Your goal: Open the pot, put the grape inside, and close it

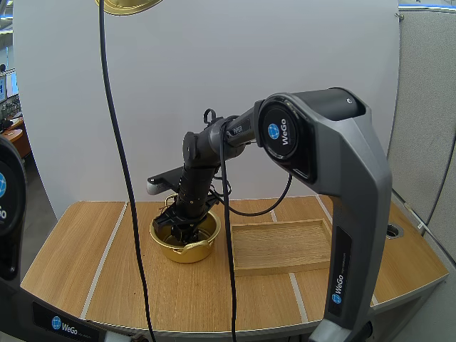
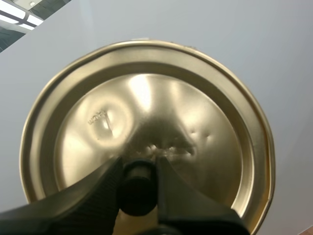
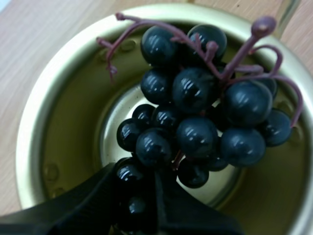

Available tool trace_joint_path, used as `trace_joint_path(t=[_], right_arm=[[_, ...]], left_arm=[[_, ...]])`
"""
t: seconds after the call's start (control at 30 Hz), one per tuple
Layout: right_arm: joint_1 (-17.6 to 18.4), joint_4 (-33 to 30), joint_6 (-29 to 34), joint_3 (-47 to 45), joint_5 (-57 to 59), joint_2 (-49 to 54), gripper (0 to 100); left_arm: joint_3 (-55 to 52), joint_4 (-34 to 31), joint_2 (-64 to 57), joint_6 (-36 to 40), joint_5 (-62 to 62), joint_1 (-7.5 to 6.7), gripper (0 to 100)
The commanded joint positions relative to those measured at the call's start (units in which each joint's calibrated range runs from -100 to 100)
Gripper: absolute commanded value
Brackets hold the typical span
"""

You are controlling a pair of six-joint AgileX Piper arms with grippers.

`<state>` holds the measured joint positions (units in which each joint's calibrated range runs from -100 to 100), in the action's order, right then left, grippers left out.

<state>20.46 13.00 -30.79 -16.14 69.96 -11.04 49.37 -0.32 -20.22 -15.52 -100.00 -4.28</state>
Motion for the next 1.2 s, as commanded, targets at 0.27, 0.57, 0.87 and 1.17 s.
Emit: trace_joint_path(t=[0.27, 0.57, 0.87, 1.17], right_arm=[[0.01, -0.43, 0.39, 0.28, 1.58, -0.72, 0], [0.01, 0.04, 0.56, 0.28, 1.60, -0.72, 0], [0.01, -2.51, 0.65, 0.40, 0.63, -0.59, 0], [0.01, -2.61, 0.65, 0.40, 0.22, -0.46, 63]], left_arm=[[0.40, -0.92, -0.58, 0.43, 1.58, -0.04, 0], [0.40, -0.92, -0.58, 0.43, 1.58, -0.04, 0], [0.40, -0.92, -0.58, 0.43, 1.58, -0.04, 0], [0.40, -0.92, -0.58, 0.43, 1.58, -0.04, 0]])
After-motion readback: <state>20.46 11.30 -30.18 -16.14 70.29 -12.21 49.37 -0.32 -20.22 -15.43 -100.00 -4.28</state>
